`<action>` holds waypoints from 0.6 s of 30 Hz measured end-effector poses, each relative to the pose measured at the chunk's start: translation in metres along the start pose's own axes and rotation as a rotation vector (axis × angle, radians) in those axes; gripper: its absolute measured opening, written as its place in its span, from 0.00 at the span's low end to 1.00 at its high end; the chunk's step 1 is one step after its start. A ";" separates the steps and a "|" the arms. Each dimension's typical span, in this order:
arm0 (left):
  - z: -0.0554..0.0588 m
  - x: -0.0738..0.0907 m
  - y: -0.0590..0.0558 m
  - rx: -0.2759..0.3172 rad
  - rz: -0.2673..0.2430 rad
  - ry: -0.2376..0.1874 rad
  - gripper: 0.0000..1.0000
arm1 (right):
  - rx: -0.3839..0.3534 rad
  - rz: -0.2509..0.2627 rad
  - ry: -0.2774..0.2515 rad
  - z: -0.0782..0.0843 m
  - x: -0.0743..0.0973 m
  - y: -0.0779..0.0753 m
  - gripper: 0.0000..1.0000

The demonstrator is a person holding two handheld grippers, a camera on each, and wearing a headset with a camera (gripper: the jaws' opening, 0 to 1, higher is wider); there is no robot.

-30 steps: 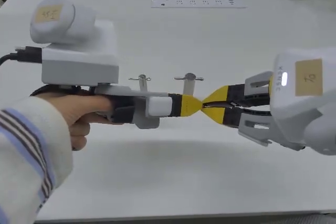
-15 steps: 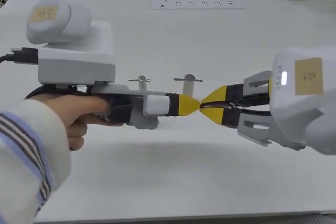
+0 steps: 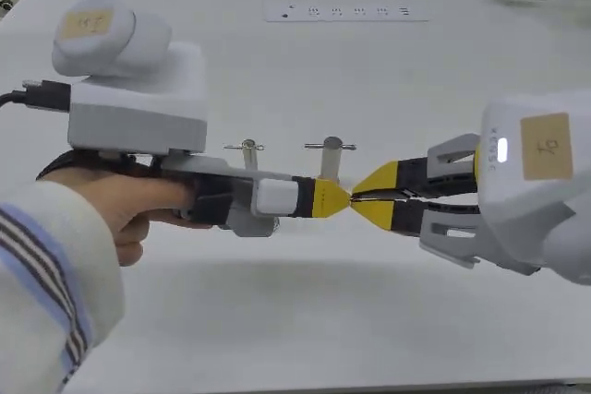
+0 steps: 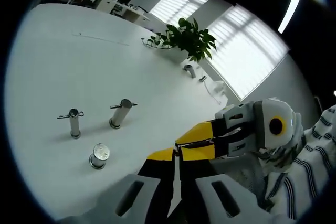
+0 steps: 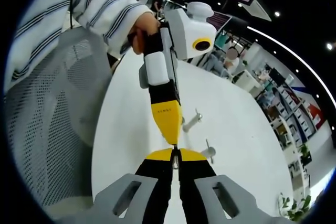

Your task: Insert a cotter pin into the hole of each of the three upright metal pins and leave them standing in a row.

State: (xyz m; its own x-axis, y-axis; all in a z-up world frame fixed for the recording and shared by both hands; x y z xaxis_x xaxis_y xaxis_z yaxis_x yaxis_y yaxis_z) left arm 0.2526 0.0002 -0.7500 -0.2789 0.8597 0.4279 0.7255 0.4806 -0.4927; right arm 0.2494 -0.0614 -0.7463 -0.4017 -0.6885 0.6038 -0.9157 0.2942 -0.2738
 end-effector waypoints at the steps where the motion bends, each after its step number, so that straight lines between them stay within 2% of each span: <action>1: 0.000 0.000 0.000 -0.003 0.000 0.001 0.00 | 0.001 -0.005 -0.004 0.000 0.000 0.000 0.03; 5: -0.001 0.002 0.004 0.006 0.004 -0.003 0.00 | 0.014 -0.009 -0.006 -0.001 0.000 0.000 0.03; 12: 0.000 0.002 0.005 0.012 0.005 -0.005 0.00 | 0.029 -0.029 -0.003 -0.002 -0.001 0.002 0.05; 16: 0.001 0.003 0.006 0.014 0.005 -0.007 0.00 | 0.013 -0.025 0.010 0.001 -0.001 0.001 0.18; 18: 0.002 0.004 0.007 0.004 0.001 -0.007 0.00 | -0.002 -0.030 0.022 0.004 0.000 0.000 0.19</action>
State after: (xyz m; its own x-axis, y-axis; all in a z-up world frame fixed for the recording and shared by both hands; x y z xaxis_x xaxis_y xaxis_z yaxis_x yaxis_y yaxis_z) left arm 0.2551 0.0075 -0.7532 -0.2825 0.8616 0.4218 0.7231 0.4802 -0.4965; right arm 0.2493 -0.0641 -0.7499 -0.3738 -0.6825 0.6280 -0.9275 0.2746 -0.2537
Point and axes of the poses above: the centre of the closed fingertips' face, and the gripper's own axes: x roughly backward along the fingers, y roughly to its left, z roughly out of its underside, the point moved 4 cm from there along x, roughly backward along the fingers, and after that the axes turned 14 degrees about -x, right-handed, at the moved point
